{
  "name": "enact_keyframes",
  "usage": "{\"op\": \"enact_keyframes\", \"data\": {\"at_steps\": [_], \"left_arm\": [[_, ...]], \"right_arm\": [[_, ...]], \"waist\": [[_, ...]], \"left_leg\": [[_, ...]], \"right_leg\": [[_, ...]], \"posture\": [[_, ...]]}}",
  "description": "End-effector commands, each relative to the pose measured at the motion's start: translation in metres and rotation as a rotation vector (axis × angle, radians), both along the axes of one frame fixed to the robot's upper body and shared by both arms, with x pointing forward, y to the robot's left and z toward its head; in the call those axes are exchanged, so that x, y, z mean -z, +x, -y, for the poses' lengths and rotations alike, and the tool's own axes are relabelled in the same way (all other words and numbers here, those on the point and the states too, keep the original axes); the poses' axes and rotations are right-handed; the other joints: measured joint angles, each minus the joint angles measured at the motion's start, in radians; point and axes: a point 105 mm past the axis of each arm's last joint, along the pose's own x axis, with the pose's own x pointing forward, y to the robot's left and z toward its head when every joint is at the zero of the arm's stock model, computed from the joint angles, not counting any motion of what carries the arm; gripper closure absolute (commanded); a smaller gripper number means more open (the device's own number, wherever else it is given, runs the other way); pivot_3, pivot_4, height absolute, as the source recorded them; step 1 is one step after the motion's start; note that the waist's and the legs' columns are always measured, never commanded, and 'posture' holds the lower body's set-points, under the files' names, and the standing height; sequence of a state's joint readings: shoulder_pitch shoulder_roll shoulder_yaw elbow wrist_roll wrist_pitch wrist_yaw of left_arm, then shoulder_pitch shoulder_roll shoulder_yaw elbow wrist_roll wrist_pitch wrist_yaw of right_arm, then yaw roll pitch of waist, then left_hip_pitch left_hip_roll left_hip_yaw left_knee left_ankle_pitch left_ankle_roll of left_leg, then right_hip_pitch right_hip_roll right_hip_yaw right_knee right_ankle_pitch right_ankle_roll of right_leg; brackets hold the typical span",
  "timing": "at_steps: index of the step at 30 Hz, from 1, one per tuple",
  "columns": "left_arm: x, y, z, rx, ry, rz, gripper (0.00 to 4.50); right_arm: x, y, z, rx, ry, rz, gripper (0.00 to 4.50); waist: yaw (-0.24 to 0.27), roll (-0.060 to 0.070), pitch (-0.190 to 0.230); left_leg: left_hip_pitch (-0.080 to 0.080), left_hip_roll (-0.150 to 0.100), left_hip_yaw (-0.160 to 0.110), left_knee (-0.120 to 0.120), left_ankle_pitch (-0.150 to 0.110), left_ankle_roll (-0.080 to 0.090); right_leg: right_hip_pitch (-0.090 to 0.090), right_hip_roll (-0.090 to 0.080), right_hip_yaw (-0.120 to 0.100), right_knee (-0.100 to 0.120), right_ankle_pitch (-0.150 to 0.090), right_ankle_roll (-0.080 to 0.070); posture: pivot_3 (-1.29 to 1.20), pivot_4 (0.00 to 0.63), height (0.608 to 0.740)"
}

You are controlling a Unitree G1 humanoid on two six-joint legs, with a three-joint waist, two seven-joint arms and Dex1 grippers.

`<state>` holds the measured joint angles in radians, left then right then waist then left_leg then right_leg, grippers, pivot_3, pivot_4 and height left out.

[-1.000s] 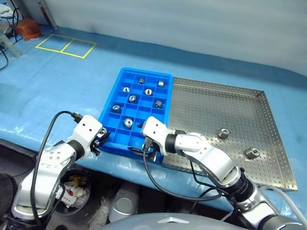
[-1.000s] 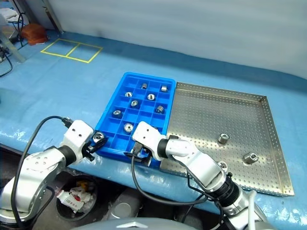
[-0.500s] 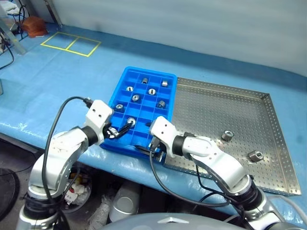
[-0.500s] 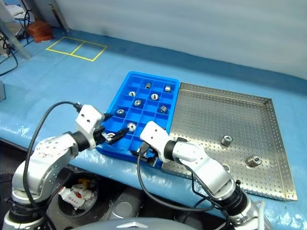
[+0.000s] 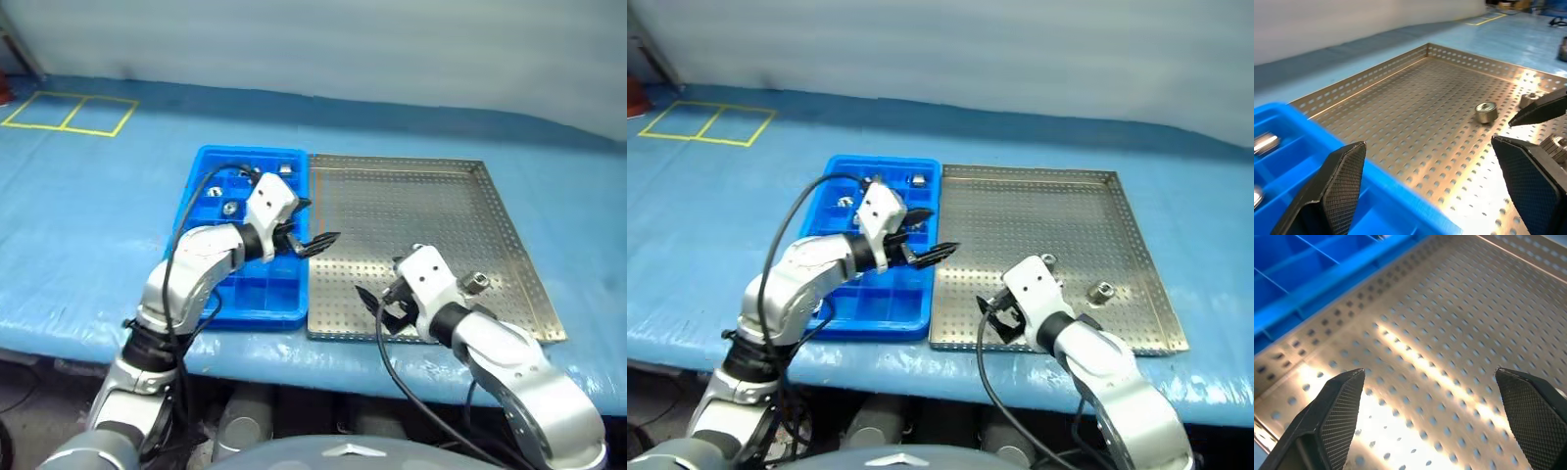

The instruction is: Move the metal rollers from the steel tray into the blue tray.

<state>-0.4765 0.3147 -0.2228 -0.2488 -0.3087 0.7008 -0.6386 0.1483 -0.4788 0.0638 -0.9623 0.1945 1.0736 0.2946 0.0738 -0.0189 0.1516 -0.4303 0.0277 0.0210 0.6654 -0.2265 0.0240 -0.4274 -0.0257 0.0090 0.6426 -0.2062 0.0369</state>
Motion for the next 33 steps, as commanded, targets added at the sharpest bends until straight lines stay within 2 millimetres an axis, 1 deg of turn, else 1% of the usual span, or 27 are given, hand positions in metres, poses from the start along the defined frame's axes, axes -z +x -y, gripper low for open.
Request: {"op": "enact_keyframes", "data": {"at_steps": [1, 6, 8, 11, 14, 18, 20, 22, 24, 27, 30, 33], "left_arm": [[-0.002, 0.007, 0.025, 0.057, 0.007, 0.032, 0.04], [0.011, 0.016, 0.06, 0.116, 0.033, 0.005, 0.04], [0.013, 0.016, 0.067, 0.132, 0.041, 0.015, 0.04], [0.01, 0.011, 0.07, 0.167, -0.001, 0.04, 0.04], [0.007, 0.006, 0.066, 0.17, -0.037, 0.086, 0.04], [0.011, 0.002, 0.053, 0.111, -0.048, 0.193, 0.04], [0.02, -0.004, 0.046, 0.101, -0.043, 0.153, 0.04], [0.025, -0.009, 0.041, 0.092, -0.041, 0.129, 0.04], [0.028, -0.017, 0.034, 0.068, -0.051, 0.103, 0.04], [0.03, -0.024, 0.027, 0.016, -0.059, 0.092, 0.04], [0.031, -0.025, 0.022, -0.059, -0.081, 0.06, 0.04], [0.03, -0.03, 0.02, -0.094, -0.107, 0.044, 0.04]], "right_arm": [[-0.013, -0.006, 0.014, 0.093, -0.007, 0.065, 0.0], [-0.008, -0.013, 0.026, 0.178, -0.006, 0.063, 0.0], [-0.007, -0.014, 0.029, 0.204, -0.011, 0.068, 0.0], [-0.006, -0.013, 0.038, 0.285, -0.019, 0.074, 0.0], [-0.005, -0.01, 0.042, 0.347, -0.014, 0.069, 0.0], [-0.002, 0.003, 0.05, 0.451, 0.004, 0.052, 0.0], [-0.001, 0.014, 0.051, 0.491, 0.025, 0.044, 0.0], [-0.001, 0.022, 0.051, 0.508, 0.038, 0.039, 0.0], [-0.002, 0.038, 0.045, 0.511, 0.061, 0.046, 0.0], [0.0, 0.058, 0.042, 0.535, 0.081, 0.047, 0.0], [0.004, 0.071, 0.04, 0.563, 0.105, 0.039, 0.0], [0.009, 0.083, 0.034, 0.549, 0.109, 0.031, 0.0]], "waist": [[-0.036, 0.0, 0.0], [-0.087, 0.001, -0.001], [-0.102, 0.001, -0.001], [-0.12, 0.001, -0.001], [-0.129, 0.002, -0.001], [-0.143, 0.002, -0.001], [-0.144, 0.002, -0.001], [-0.141, 0.003, -0.002], [-0.14, 0.003, -0.002], [-0.138, 0.003, -0.002], [-0.124, 0.003, -0.002], [-0.113, 0.003, -0.002]], "left_leg": [[0.001, 0.0, 0.0, 0.0, 0.0, 0.0], [0.003, 0.0, 0.0, 0.0, 0.001, 0.001], [0.003, 0.0, 0.001, 0.0, 0.001, 0.001], [0.003, 0.0, 0.001, -0.001, 0.001, 0.001], [0.003, 0.001, 0.002, -0.001, 0.001, 0.001], [0.004, 0.002, 0.003, -0.001, 0.001, 0.001], [0.004, 0.002, 0.003, -0.001, 0.001, 0.001], [0.004, 0.002, 0.003, -0.001, 0.001, 0.002], [0.004, 0.002, 0.003, -0.001, 0.002, 0.003], [0.004, 0.002, 0.004, -0.001, 0.002, 0.003], [0.004, 0.002, 0.004, -0.002, 0.002, 0.003], [0.004, 0.001, 0.004, -0.002, 0.002, 0.004]], "right_leg": [[0.0, 0.0, 0.001, 0.001, 0.0, 0.0], [0.0, 0.002, 0.004, 0.002, 0.001, 0.001], [0.0, 0.002, 0.005, 0.002, 0.001, 0.001], [-0.001, 0.002, 0.007, 0.002, 0.001, 0.002], [-0.001, 0.001, 0.008, 0.002, 0.001, 0.002], [-0.001, 0.001, 0.009, 0.002, 0.002, 0.002], [-0.001, 0.001, 0.01, 0.003, 0.002, 0.003], [-0.001, 0.001, 0.01, 0.003, 0.002, 0.003], [-0.001, 0.0, 0.01, 0.003, 0.002, 0.003], [-0.001, -0.001, 0.012, 0.002, 0.003, 0.005], [-0.001, 0.0, 0.011, 0.002, 0.004, 0.005], [-0.001, 0.0, 0.012, 0.002, 0.004, 0.006]], "posture": [[-0.03, 0.15, 0.74], [-0.11, 0.15, 0.74], [-0.13, 0.15, 0.74], [-0.15, 0.15, 0.74], [-0.16, 0.15, 0.74], [-0.14, 0.15, 0.74], [-0.13, 0.15, 0.74], [-0.12, 0.15, 0.74], [-0.09, 0.15, 0.74], [-0.05, 0.15, 0.74], [-0.02, 0.15, 0.74], [0.01, 0.15, 0.74]]}}
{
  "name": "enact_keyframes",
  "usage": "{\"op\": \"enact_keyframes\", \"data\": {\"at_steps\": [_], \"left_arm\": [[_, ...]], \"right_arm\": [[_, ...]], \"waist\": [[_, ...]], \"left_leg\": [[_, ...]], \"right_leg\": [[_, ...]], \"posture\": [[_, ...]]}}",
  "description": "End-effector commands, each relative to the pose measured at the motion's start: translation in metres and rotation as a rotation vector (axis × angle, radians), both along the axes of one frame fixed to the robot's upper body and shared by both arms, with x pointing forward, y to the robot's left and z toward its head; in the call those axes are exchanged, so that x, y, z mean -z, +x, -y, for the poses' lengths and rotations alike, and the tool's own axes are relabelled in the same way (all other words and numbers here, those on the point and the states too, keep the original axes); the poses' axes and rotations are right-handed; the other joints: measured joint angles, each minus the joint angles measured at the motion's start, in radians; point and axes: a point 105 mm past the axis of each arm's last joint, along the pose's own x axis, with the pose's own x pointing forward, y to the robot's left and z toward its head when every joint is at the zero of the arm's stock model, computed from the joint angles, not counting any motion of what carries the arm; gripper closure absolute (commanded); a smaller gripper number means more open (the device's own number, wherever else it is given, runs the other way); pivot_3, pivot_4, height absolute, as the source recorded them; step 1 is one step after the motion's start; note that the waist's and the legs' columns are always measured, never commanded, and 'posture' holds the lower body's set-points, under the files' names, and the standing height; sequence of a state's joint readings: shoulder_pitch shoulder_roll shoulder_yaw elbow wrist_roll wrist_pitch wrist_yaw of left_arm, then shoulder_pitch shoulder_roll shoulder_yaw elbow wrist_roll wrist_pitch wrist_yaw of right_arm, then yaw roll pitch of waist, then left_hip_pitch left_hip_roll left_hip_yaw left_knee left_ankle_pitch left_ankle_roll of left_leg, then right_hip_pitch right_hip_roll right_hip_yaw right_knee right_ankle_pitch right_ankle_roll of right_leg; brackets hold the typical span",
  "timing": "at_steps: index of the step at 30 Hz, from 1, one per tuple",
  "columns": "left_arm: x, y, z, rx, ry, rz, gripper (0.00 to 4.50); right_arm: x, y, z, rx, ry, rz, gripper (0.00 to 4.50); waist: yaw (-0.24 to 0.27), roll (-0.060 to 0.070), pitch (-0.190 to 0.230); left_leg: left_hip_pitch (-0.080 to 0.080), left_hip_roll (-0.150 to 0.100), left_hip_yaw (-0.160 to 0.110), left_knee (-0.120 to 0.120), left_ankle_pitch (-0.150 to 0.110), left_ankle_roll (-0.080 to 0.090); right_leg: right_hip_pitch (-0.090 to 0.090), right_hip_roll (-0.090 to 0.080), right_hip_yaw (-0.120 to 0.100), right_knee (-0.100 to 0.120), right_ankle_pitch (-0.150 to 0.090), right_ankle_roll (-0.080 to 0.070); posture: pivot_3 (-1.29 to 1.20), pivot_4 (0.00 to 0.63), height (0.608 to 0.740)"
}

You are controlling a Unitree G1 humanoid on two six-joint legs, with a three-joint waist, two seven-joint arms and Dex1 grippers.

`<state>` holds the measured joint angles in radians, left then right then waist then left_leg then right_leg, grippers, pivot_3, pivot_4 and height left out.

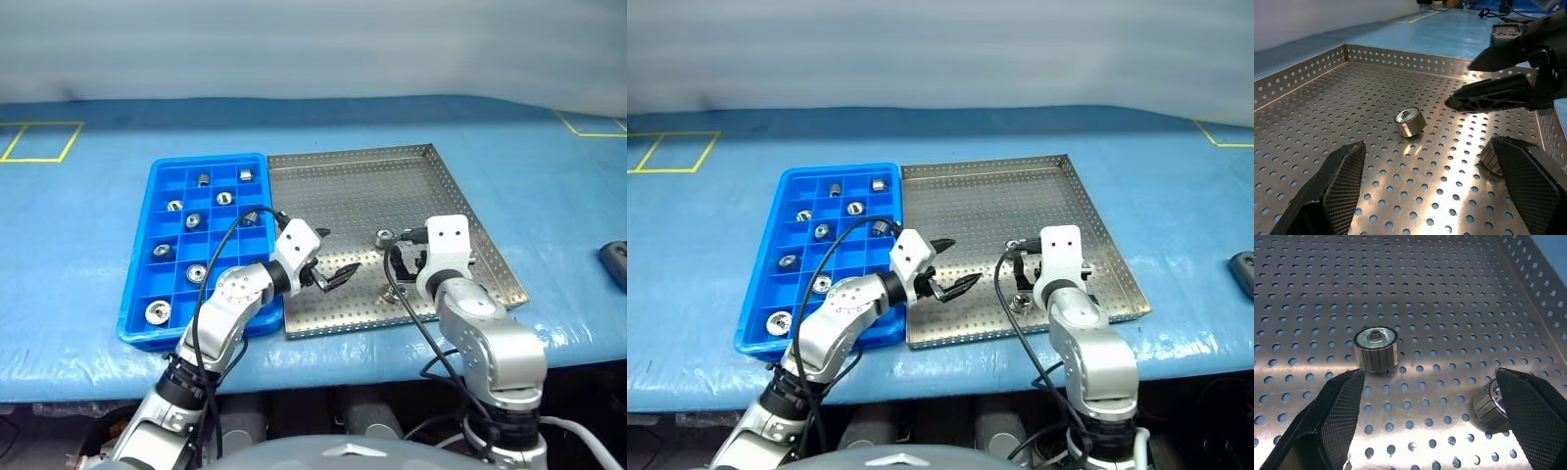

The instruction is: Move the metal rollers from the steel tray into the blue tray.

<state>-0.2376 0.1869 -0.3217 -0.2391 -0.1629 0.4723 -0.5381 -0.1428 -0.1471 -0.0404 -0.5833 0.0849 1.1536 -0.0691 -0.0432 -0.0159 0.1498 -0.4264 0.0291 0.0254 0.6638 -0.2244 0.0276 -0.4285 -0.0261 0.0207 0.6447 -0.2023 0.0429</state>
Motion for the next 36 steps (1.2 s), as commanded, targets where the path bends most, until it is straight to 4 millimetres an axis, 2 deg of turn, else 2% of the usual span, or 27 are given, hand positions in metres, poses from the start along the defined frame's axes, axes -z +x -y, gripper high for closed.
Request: {"op": "enact_keyframes", "data": {"at_steps": [1, 7, 12, 18, 21, 28, 32, 36], "left_arm": [[-0.016, -0.007, 0.001, -0.023, -0.052, 0.035, 0.04], [-0.015, -0.012, -0.001, -0.045, -0.064, 0.022, 0.04], [-0.012, -0.021, 0.002, 0.003, -0.013, 0.079, 0.04], [-0.009, -0.026, 0.006, 0.002, -0.075, 0.036, 0.04], [-0.009, -0.028, 0.008, 0.011, -0.075, 0.034, 0.0], [-0.013, -0.027, 0.009, -0.003, -0.094, 0.043, 0.0], [-0.017, -0.022, 0.004, -0.046, -0.118, 0.055, 0.0], [-0.023, -0.017, -0.003, -0.112, -0.138, 0.081, 0.0]], "right_arm": [[-0.007, 0.015, -0.007, -0.012, 0.005, 0.051, 0.0], [-0.003, 0.029, -0.016, -0.04, 0.017, 0.049, 0.0], [0.007, 0.038, -0.011, -0.002, 0.01, 0.033, 0.0], [0.018, 0.046, -0.009, 0.025, 0.02, 0.024, 0.0], [0.022, 0.049, -0.011, 0.02, 0.019, 0.019, 0.56], [0.021, 0.048, -0.018, -0.007, 0.024, 0.029, 2.8], [0.01, 0.047, -0.025, -0.052, 0.022, 0.056, 2.79], [-0.013, 0.048, -0.048, -0.207, -0.002, 0.108, 2.79]], "waist": [[0.007, 0.0, 0.0], [0.025, 0.0, 0.0], [0.033, 0.0, 0.0], [0.035, 0.001, 0.0], [0.034, 0.001, 0.0], [0.035, 0.001, 0.0], [0.036, 0.001, 0.0], [0.041, 0.001, 0.0]], "left_leg": [[0.0, 0.0, 0.0, 0.0, 0.0, 0.0], [0.0, -0.001, 0.0, 0.0, 0.0, 0.0], [0.0, -0.001, 0.0, 0.0, 0.0, 0.0], [0.0, -0.001, 0.0, -0.001, 0.0, 0.0], [0.0, -0.001, 0.0, -0.001, 0.0, 0.0], [0.0, -0.001, 0.0, -0.001, 0.0, 0.0], [0.0, -0.001, 0.0, -0.001, 0.0, 0.0], [0.0, -0.001, 0.0, -0.001, 0.0, 0.0]], "right_leg": [[0.0, 0.0, 0.0, 0.0, 0.0, 0.0], [0.0, 0.001, 0.0, 0.0, 0.0, 0.0], [0.0, 0.0, 0.0, 0.0, 0.0, 0.0], [0.0, 0.0, 0.0, -0.001, 0.0, 0.0], [0.0, 0.0, 0.0, -0.001, 0.0, 0.0], [0.0, 0.0, 0.0, -0.001, 0.0, 0.0], [0.0, 0.0, 0.0, -0.001, 0.0, 0.0], [0.0, 0.001, 0.0, -0.001, 0.0, 0.0]], "posture": [[0.03, 0.15, 0.74], [0.05, 0.15, 0.74], [0.07, 0.15, 0.74], [0.08, 0.15, 0.74], [0.08, 0.15, 0.74], [0.1, 0.15, 0.74], [0.12, 0.15, 0.74], [0.17, 0.15, 0.74]]}}
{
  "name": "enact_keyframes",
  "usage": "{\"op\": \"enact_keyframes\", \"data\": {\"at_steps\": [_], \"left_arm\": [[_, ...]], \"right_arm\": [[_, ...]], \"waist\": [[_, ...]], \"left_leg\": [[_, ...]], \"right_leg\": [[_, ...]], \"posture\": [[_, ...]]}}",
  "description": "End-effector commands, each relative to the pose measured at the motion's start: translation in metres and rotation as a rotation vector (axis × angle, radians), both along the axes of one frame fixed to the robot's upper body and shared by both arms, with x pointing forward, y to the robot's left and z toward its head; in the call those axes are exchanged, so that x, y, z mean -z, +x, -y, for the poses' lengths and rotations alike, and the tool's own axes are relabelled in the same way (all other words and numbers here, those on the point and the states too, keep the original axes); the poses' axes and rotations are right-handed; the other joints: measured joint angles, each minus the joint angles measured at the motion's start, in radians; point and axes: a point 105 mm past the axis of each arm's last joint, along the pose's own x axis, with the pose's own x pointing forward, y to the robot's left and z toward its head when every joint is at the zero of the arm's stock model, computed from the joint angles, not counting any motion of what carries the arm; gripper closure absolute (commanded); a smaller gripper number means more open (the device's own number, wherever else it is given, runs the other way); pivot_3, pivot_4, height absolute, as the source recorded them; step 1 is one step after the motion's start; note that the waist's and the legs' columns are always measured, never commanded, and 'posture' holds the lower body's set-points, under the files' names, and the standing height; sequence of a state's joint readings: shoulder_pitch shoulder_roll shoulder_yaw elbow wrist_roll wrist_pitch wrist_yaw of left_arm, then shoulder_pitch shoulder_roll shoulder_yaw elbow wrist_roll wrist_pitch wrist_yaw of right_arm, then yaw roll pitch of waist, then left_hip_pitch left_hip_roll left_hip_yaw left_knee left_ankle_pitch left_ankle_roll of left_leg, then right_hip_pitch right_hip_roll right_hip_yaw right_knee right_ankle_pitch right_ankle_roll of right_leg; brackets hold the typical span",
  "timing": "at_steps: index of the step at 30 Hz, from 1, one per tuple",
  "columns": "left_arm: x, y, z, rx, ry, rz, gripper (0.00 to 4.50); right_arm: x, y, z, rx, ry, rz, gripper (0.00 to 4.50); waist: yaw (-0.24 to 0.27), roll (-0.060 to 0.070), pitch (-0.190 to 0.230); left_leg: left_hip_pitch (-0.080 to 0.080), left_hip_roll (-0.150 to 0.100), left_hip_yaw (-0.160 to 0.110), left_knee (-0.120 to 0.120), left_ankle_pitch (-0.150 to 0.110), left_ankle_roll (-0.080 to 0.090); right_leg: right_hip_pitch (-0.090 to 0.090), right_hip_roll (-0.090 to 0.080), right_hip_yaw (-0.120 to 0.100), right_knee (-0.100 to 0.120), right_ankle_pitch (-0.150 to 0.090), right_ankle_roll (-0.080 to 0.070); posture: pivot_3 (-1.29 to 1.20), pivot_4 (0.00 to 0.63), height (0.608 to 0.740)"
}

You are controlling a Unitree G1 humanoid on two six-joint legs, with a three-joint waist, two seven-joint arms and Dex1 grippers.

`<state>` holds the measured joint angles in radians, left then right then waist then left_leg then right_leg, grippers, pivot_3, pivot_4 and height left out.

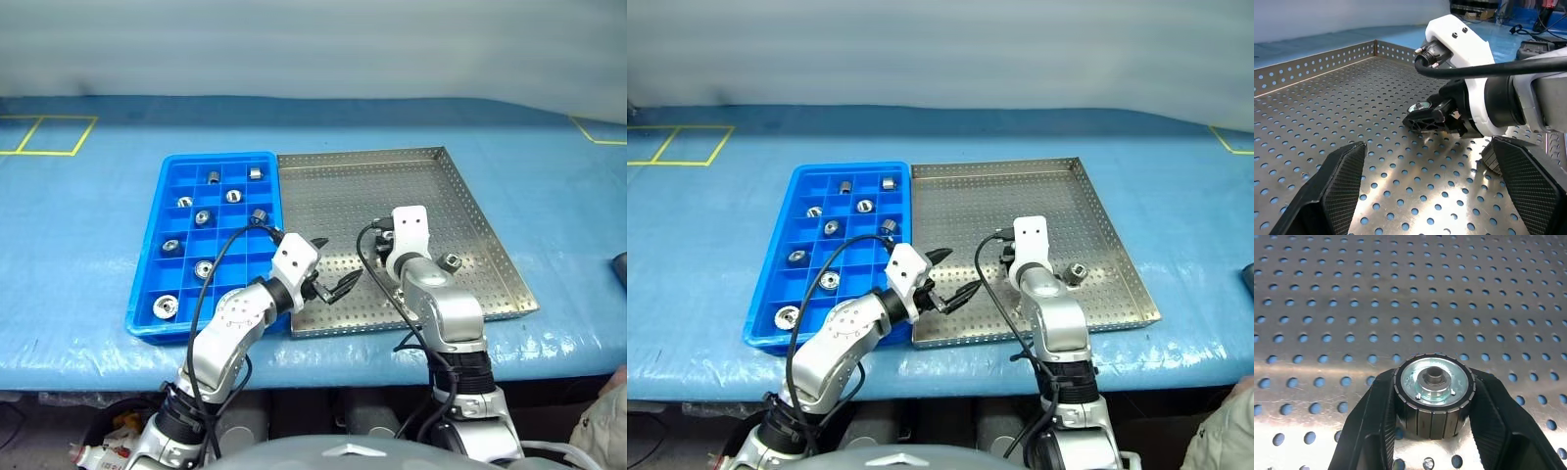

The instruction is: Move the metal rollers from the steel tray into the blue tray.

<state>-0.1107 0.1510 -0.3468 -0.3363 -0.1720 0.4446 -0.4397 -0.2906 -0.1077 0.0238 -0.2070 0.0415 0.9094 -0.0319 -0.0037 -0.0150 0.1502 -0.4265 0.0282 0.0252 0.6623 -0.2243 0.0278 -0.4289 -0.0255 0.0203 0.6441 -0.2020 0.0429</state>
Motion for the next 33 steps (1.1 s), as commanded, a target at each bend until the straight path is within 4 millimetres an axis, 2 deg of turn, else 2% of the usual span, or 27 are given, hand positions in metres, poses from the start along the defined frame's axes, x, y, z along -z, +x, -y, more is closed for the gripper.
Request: {"op": "enact_keyframes", "data": {"at_steps": [1, 6, 9, 11, 14, 18, 24, 29, 33], "left_arm": [[-0.027, 0.001, -0.007, -0.056, -0.058, 0.097, 0.0], [-0.034, 0.004, -0.027, -0.165, -0.06, 0.134, 0.0], [-0.037, 0.004, -0.049, -0.272, -0.053, 0.154, 0.0], [-0.038, 0.003, -0.055, -0.307, -0.048, 0.16, 0.0], [-0.038, 0.0, -0.073, -0.405, -0.037, 0.165, 0.0], [-0.035, -0.009, -0.092, -0.494, -0.014, 0.156, 0.0], [-0.031, -0.018, -0.105, -0.557, 0.002, 0.138, 0.0], [-0.03, -0.019, -0.104, -0.551, 0.001, 0.13, 0.0], [-0.029, -0.019, -0.1, -0.522, -0.004, 0.12, 0.0]], "right_arm": [[-0.041, 0.004, -0.028, -0.163, -0.012, 0.122, 2.79], [-0.07, 0.01, -0.065, -0.334, -0.022, 0.198, 2.79], [-0.084, 0.013, -0.095, -0.45, -0.013, 0.239, 2.79], [-0.087, 0.014, -0.104, -0.485, -0.017, 0.248, 2.79], [-0.091, 0.013, -0.126, -0.564, -0.007, 0.261, 2.79], [-0.089, 0.01, -0.149, -0.648, 0.016, 0.255, 2.79], [-0.073, 0.005, -0.164, -0.709, 0.03, 0.209, 2.79], [-0.062, 0.004, -0.157, -0.703, 0.012, 0.179, 2.79], [-0.06, 0.004, -0.147, -0.673, 0.008, 0.171, 2.79]], "waist": [[0.004, 0.0, 0.0], [0.03, 0.001, 0.001], [0.057, 0.0, 0.001], [0.083, 0.0, 0.001], [0.122, 0.0, 0.001], [0.176, 0.001, 0.001], [0.267, 0.001, 0.001], [0.351, 0.001, 0.001], [0.408, 0.001, 0.001]], "left_leg": [[0.0, 0.0, 0.0, 0.0, 0.0, 0.0], [0.0, 0.0, -0.001, 0.0, 0.0, 0.0], [0.0, 0.0, -0.002, -0.002, 0.0, 0.0], [0.0, 0.0, -0.003, -0.003, 0.0, 0.0], [-0.001, 0.0, -0.004, -0.003, 0.0, 0.0], [-0.003, 0.0, -0.005, -0.004, 0.0, 0.0], [-0.003, 0.001, -0.004, -0.004, 0.0, -0.002], [-0.006, 0.001, 0.0, -0.006, -0.001, -0.005], [-0.015, 0.001, 0.001, -0.006, -0.001, -0.006]], "right_leg": [[0.0, 0.0, 0.0, 0.0, 0.0, 0.0], [0.0, 0.001, -0.001, 0.0, 0.0, 0.0], [0.0, 0.001, -0.003, 0.0, -0.001, -0.002], [0.0, 0.001, -0.004, 0.0, -0.002, -0.003], [0.0, 0.001, -0.006, -0.001, -0.002, -0.004], [-0.001, 0.0, -0.007, -0.002, -0.002, -0.004], [-0.003, -0.001, -0.009, -0.002, -0.003, -0.005], [-0.012, 0.0, -0.011, -0.002, -0.004, -0.007], [-0.016, 0.0, -0.012, -0.001, -0.003, -0.005]], "posture": [[0.19, 0.15, 0.74], [0.29, 0.15, 0.74], [0.36, 0.15, 0.74], [0.41, 0.15, 0.74], [0.47, 0.15, 0.74], [0.52, 0.15, 0.74], [0.58, 0.15, 0.74], [0.58, 0.15, 0.74], [0.54, 0.15, 0.74]]}}
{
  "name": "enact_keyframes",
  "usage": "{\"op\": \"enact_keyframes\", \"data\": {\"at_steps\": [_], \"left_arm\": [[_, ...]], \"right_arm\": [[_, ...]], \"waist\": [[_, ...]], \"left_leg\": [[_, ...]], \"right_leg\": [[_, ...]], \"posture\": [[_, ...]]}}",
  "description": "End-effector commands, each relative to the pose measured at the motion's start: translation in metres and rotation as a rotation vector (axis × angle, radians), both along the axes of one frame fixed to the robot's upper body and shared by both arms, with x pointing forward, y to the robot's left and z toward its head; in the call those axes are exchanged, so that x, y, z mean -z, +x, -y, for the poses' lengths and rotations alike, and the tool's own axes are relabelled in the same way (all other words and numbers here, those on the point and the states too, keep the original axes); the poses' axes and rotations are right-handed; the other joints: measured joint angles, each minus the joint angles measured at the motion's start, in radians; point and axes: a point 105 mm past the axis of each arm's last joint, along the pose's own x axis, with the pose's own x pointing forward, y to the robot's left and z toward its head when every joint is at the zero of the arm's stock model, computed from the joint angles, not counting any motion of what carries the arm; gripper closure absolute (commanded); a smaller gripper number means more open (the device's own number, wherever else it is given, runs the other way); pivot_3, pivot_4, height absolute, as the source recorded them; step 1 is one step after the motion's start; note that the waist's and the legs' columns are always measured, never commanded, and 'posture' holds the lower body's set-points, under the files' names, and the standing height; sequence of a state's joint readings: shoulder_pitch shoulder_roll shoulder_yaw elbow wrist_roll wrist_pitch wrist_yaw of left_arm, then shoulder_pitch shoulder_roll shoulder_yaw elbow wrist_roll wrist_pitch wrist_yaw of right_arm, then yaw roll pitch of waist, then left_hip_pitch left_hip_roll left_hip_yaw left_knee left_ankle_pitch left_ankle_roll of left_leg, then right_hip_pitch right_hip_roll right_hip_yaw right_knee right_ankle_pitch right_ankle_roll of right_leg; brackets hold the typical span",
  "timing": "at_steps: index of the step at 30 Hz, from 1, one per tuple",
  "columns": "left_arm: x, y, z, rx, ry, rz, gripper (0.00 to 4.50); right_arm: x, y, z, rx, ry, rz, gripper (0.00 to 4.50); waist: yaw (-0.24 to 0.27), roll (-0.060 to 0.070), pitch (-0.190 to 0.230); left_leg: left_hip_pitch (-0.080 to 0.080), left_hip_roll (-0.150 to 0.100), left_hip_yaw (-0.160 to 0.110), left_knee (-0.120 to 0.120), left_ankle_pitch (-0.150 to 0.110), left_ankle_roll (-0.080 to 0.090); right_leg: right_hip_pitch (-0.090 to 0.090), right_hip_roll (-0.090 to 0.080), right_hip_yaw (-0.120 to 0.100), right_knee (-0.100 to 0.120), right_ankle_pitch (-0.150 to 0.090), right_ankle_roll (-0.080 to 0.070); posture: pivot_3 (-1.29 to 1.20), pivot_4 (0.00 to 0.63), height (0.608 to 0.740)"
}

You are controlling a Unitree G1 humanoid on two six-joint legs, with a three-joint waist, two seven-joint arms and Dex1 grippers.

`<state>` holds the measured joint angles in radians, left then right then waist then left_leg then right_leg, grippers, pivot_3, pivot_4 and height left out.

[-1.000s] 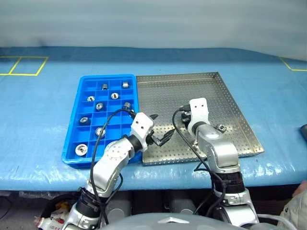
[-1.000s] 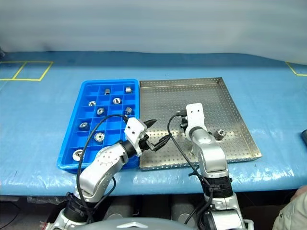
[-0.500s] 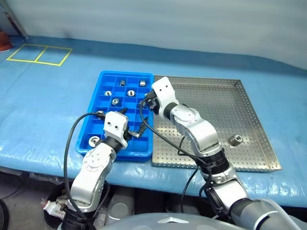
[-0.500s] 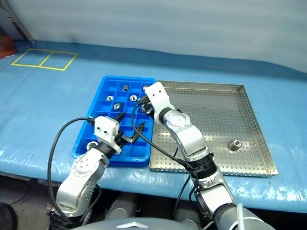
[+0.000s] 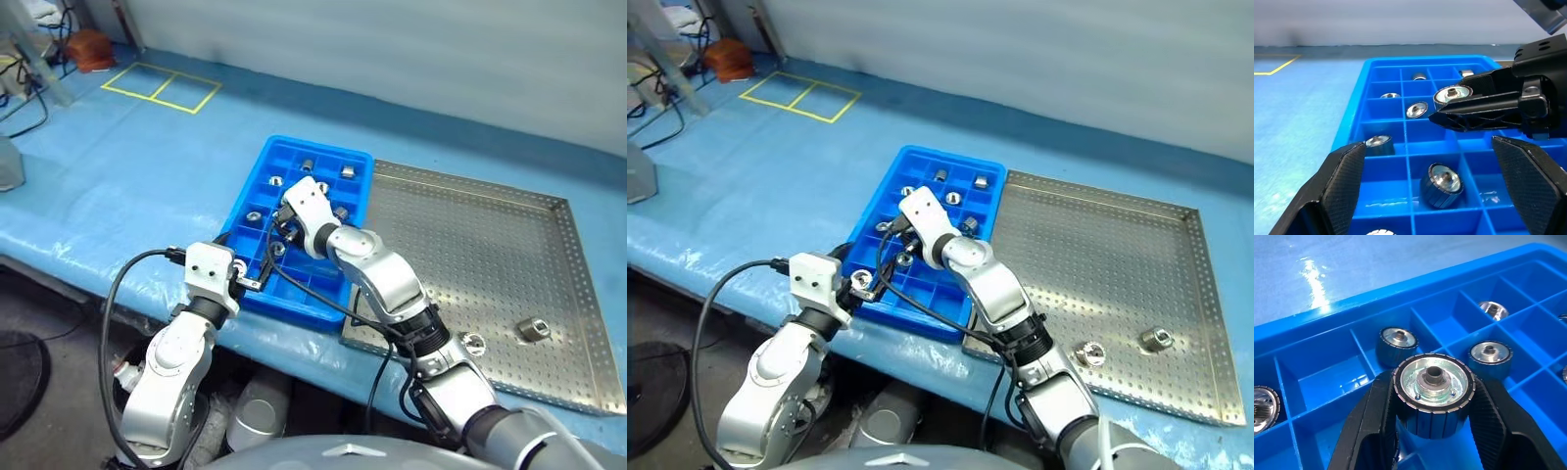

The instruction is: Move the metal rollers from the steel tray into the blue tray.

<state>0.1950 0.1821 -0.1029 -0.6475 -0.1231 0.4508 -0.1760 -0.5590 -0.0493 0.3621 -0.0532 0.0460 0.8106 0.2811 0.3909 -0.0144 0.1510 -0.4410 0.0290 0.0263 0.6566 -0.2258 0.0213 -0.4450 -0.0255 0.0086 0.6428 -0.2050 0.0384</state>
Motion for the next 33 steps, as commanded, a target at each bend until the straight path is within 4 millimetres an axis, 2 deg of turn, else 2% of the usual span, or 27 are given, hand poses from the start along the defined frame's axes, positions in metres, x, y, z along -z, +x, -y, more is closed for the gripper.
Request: {"op": "enact_keyframes", "data": {"at_steps": [1, 7, 17, 28, 33], "left_arm": [[-0.015, -0.003, 0.007, 0.041, -0.013, 0.056, 0.0], [-0.014, -0.002, 0.013, 0.077, -0.018, 0.051, 0.0], [-0.013, 0.002, 0.024, 0.131, -0.011, 0.041, 0.0], [-0.013, 0.003, 0.03, 0.156, -0.003, 0.04, 0.0], [-0.012, 0.002, 0.033, 0.169, -0.01, 0.036, 0.0]], "right_arm": [[-0.017, 0.001, 0.007, 0.019, 0.029, 0.061, 2.79], [-0.018, 0.002, 0.023, 0.073, 0.025, 0.063, 2.79], [-0.018, 0.0, 0.042, 0.141, 0.022, 0.056, 2.79], [0.001, 0.002, 0.052, 0.201, -0.014, 0.006, 2.79], [0.006, 0.002, 0.061, 0.238, -0.011, -0.012, 1.19]], "waist": [[0.027, 0.0, 0.0], [0.064, 0.0, 0.0], [0.062, 0.0, 0.0], [0.061, 0.0, 0.0], [0.061, 0.001, 0.0]], "left_leg": [[-0.002, 0.0, 0.0, 0.0, 0.0, 0.0], [-0.003, 0.0, 0.0, 0.001, -0.001, -0.002], [-0.003, 0.001, -0.001, 0.002, -0.001, -0.002], [-0.003, 0.001, -0.002, 0.002, -0.001, -0.002], [-0.003, 0.001, -0.002, 0.002, 0.0, -0.003]], "right_leg": [[-0.002, 0.0, 0.0, 0.0, 0.001, 0.001], [-0.002, 0.0, -0.002, -0.001, -0.001, -0.001], [-0.002, 0.001, -0.003, 0.0, 0.0, 0.0], [-0.001, 0.001, -0.005, 0.0, 0.0, 0.0], [-0.001, 0.001, -0.005, 0.0, 0.0, 0.0]], "posture": [[0.54, 0.15, 0.74], [0.49, 0.15, 0.74], [0.46, 0.15, 0.74], [0.47, 0.15, 0.74], [0.47, 0.15, 0.74]]}}
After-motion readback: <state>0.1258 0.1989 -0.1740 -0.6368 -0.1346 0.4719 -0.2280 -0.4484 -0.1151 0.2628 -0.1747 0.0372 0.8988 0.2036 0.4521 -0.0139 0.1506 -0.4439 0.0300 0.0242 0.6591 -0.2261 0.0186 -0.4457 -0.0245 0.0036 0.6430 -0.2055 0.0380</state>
